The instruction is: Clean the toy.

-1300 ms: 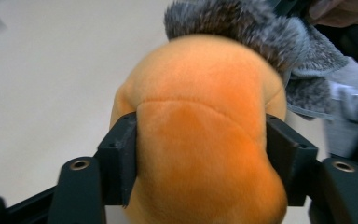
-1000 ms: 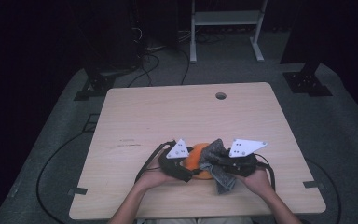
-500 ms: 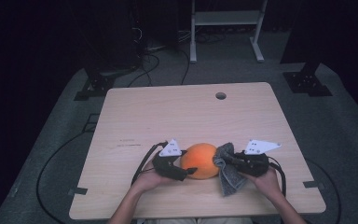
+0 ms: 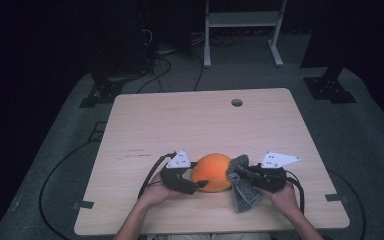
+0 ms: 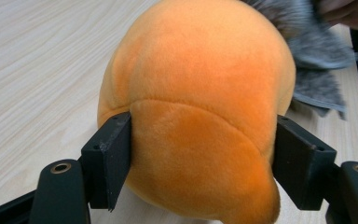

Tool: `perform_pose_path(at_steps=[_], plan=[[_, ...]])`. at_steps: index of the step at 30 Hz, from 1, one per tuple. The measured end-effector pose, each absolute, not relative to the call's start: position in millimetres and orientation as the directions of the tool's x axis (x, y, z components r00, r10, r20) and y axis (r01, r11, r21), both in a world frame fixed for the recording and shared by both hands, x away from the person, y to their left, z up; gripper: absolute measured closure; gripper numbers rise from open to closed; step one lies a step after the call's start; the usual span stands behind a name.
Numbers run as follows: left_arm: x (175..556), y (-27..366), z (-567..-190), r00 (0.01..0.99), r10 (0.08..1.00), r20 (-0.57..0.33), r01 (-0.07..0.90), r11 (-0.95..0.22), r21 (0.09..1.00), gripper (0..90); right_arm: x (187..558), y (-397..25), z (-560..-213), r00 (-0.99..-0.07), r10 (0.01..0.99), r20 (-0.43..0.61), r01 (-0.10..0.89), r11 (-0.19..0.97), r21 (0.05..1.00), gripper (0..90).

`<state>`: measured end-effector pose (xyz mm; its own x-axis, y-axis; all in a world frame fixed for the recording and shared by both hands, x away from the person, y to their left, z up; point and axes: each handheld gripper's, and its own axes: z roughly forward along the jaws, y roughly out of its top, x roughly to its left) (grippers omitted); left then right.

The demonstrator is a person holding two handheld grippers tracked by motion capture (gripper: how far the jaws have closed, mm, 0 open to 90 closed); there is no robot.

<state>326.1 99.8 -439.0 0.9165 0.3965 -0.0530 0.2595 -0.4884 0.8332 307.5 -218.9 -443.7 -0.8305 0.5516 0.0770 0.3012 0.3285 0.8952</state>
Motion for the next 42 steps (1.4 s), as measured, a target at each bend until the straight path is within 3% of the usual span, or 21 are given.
perform_pose_path(at_steps=[5, 8, 12, 20, 25, 27, 33, 39, 41, 42], plan=[[324, 97, -437, 0.924, 0.38, -0.027, 0.232, -0.507, 0.83, 28.1, 314, -230, -456, -0.786, 0.612, 0.083, 0.379, 0.373, 0.847, 78.9], [321, 92, -435, 0.931, 0.364, 0.017, 0.191, -0.528, 0.827, 29.6, 305, -225, -436, -0.815, 0.576, 0.062, 0.285, 0.306, 0.908, 78.9], [318, 87, -434, 0.934, 0.355, 0.035, 0.176, -0.542, 0.822, 30.4, 296, -204, -420, -0.854, 0.519, -0.02, 0.174, 0.321, 0.931, 78.9], [307, 78, -432, 0.938, 0.325, 0.122, 0.103, -0.595, 0.797, 30.4, 287, -173, -404, -0.898, 0.429, -0.095, 0.084, 0.38, 0.921, 79.0], [310, 82, -434, 0.939, 0.332, 0.09, 0.127, -0.578, 0.806, 31.1, 305, -182, -408, -0.876, 0.48, -0.048, 0.165, 0.393, 0.905, 79.1], [311, 82, -434, 0.94, 0.33, 0.089, 0.125, -0.576, 0.808, 30.9, 315, -197, -416, -0.859, 0.511, 0.028, 0.239, 0.352, 0.905, 79.0], [309, 81, -434, 0.941, 0.324, 0.103, 0.111, -0.578, 0.808, 30.8, 317, -213, -419, -0.842, 0.531, 0.095, 0.306, 0.326, 0.894, 79.0], [310, 80, -433, 0.941, 0.322, 0.105, 0.107, -0.579, 0.808, 29.9, 299, -191, -394, -0.904, 0.425, 0.042, 0.196, 0.326, 0.925, 79.1], [310, 81, -432, 0.937, 0.336, 0.093, 0.125, -0.575, 0.809, 20.7, 300, -183, -396, -0.902, 0.432, 0.01, 0.188, 0.371, 0.909, 79.0], [312, 82, -431, 0.933, 0.351, 0.076, 0.148, -0.569, 0.809, 20.7, 302, -181, -400, -0.898, 0.44, 0.011, 0.2, 0.386, 0.9, 79.1]])
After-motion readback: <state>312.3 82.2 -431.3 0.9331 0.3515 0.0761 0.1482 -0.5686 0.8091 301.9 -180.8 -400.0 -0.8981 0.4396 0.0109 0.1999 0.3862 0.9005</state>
